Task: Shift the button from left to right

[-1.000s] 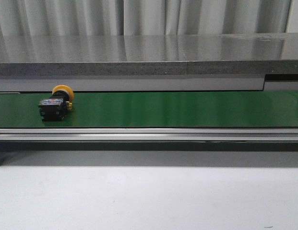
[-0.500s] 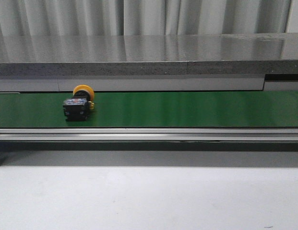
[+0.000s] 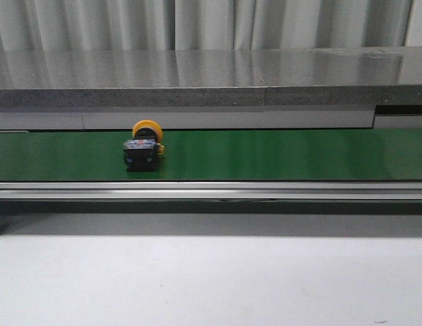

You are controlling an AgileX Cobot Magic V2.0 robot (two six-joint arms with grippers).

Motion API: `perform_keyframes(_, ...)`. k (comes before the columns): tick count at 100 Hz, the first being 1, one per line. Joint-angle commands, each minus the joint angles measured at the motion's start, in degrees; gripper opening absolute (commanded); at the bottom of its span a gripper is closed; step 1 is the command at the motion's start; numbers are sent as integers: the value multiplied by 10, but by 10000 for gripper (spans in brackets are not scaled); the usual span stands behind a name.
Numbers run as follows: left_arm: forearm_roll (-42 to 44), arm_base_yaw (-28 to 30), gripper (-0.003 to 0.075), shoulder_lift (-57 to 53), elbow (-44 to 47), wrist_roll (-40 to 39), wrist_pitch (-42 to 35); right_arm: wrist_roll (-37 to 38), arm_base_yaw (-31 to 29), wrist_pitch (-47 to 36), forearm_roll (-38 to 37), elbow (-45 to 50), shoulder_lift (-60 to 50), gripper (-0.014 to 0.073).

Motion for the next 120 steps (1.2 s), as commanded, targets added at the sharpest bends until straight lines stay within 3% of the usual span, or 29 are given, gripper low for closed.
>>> perform_keyframes(1, -5, -4, 5, 4, -15, -1, -50, -1, 1, -69, -5, -3, -9, -68)
perform_keyframes(21, -5, -4, 5, 4, -15, -1, -50, -1, 1, -39, -2, -48, -3, -68)
perform_keyframes(41, -5, -4, 5, 4, -15, -1, -50, -1, 1, 43, -2, -129, 61, -68)
perform_keyframes(89, -5, -4, 5, 4, -15, -1, -50, -1, 1, 277, -1, -422, 418, -68)
perform_keyframes(120, -5, -4, 5, 4, -15, -1, -50, -1, 1, 307, 32, -541, 580, -68)
